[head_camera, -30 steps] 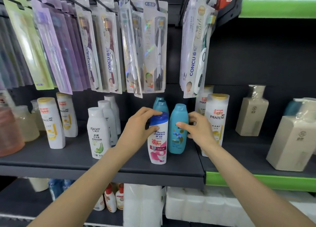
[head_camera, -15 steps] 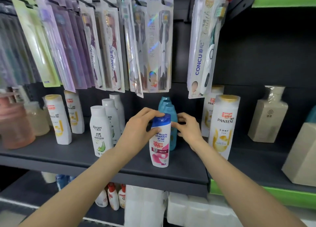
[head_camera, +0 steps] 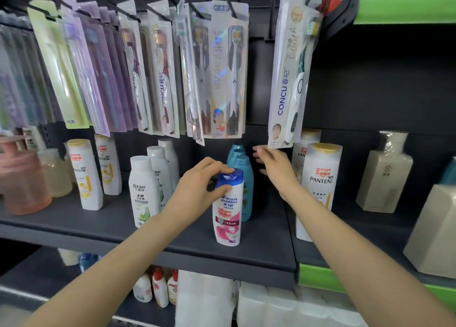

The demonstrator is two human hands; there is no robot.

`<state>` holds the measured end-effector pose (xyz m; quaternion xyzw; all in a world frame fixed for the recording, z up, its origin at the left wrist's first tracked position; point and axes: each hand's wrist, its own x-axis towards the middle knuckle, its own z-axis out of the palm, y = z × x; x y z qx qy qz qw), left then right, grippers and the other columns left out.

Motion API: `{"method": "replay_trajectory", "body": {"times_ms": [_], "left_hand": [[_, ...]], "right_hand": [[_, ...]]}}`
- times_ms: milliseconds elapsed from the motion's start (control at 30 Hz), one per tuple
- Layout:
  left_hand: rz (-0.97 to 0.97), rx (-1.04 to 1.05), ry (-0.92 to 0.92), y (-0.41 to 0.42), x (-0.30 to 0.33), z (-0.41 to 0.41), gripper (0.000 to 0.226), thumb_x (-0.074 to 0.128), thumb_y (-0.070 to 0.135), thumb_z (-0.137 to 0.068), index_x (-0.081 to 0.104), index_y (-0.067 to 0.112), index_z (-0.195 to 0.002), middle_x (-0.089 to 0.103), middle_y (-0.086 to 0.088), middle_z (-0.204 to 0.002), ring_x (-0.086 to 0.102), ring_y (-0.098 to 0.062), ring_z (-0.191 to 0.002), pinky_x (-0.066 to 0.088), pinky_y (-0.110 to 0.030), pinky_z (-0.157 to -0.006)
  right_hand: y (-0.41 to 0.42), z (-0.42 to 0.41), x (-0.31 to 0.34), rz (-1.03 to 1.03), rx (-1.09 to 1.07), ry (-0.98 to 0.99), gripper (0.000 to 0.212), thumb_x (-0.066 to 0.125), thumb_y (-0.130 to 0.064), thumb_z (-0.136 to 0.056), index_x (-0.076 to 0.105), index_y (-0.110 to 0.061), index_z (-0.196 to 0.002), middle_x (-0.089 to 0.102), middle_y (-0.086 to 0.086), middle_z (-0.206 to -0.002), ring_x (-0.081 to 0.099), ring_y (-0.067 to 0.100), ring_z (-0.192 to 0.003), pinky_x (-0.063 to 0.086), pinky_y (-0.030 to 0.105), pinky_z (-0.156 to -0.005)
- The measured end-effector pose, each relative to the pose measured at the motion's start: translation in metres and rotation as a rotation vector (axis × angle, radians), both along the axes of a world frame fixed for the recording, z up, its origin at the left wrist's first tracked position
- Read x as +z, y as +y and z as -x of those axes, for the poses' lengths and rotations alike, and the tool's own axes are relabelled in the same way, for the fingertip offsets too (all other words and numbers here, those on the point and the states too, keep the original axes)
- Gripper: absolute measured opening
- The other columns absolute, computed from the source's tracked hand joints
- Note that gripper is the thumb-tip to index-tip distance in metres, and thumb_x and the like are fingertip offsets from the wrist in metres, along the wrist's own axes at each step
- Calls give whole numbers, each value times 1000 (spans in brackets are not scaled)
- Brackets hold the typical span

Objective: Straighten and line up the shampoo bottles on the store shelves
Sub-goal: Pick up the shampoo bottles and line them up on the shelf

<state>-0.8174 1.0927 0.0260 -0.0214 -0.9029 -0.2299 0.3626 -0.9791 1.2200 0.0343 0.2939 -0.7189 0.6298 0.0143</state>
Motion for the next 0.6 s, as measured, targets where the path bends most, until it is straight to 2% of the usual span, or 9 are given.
{"method": "replay_trajectory", "body": {"times_ms": [133, 233, 367, 433, 533, 600], "left_hand": [[-6, 19, -3, 3, 1, 1, 30, 70, 17, -81, 63, 18, -110, 56, 6, -106, 59, -11, -94, 49, -26, -87], [-22, 16, -7, 3, 1, 2, 30, 70, 17, -81, 63, 19, -109, 56, 7, -105, 60, -11, -95, 50, -29, -87], [-17, 26, -19, 3, 2, 2, 29, 70, 18, -81, 62, 18, -109, 55, 6, -106, 60, -12, -95, 51, -33, -85], [-15, 33, -23, 4, 2, 3, 30, 69, 19, -82, 62, 17, -110, 55, 6, -107, 59, -11, -97, 51, -33, -86], [-16, 41, -26, 5, 2, 2, 31, 68, 19, -83, 61, 17, -112, 55, 6, -109, 58, -11, -98, 51, -31, -87], [-21, 40, -18, 6, 2, 1, 30, 68, 19, -83, 61, 17, -113, 55, 6, -109, 58, -12, -98, 50, -30, -86]], "right_hand": [[-14, 13, 11, -89, 69, 20, 26, 50, -14, -97, 62, -20, -118, 60, 0, -117, 54, 15, -112, 43, 33, -100], [-22, 18, 17, -136, 147, -23, 29, 56, -9, -93, 62, -14, -121, 62, 6, -120, 55, 14, -110, 44, 25, -92], [-28, 22, 18, -179, 182, -76, 31, 58, -12, -93, 61, -14, -124, 61, 3, -123, 55, 12, -109, 45, 18, -79], [-30, 25, 16, -174, 181, -90, 30, 58, -12, -92, 62, -13, -122, 62, 3, -122, 56, 13, -109, 46, 20, -82], [-28, 29, 13, -138, 108, -93, 23, 61, -10, -90, 64, -14, -112, 63, 5, -117, 57, 19, -111, 47, 33, -97], [-24, 29, 11, -113, 30, -85, 23, 63, -11, -89, 63, -15, -112, 62, 5, -112, 58, 22, -110, 47, 39, -100]]}}
